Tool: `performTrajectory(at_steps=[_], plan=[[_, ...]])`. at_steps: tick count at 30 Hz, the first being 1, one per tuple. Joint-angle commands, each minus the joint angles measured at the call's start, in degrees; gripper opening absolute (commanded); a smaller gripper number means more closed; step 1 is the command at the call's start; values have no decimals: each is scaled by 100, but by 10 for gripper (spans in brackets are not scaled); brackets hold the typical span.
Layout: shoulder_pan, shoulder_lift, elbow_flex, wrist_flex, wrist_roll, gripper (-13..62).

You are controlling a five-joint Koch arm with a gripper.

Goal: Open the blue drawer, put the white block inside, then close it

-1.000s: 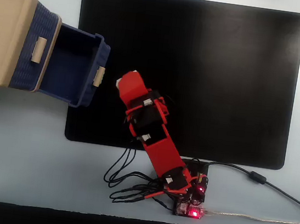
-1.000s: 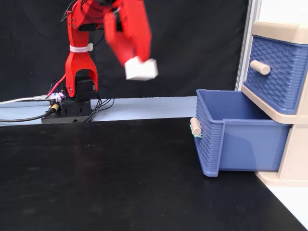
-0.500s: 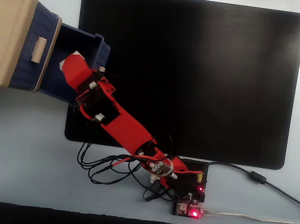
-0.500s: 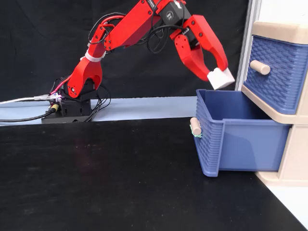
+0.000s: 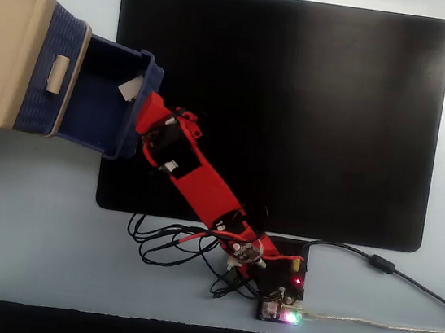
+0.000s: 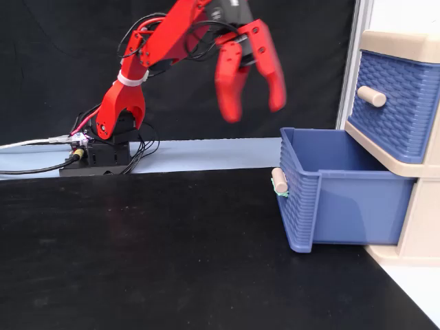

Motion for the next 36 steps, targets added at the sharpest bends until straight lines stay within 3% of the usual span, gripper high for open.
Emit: performTrajectory(at_steps=[1,6,13,20,36], plan=[[290,211,343,316,-1046,338],[237,-571,1028,-308,-1617,337],[-554,-773,141,-624,-1248,338],[-1292,-1644,-246,-3076,-729,339],[-1521,-1863,-475,-4597,220,342]])
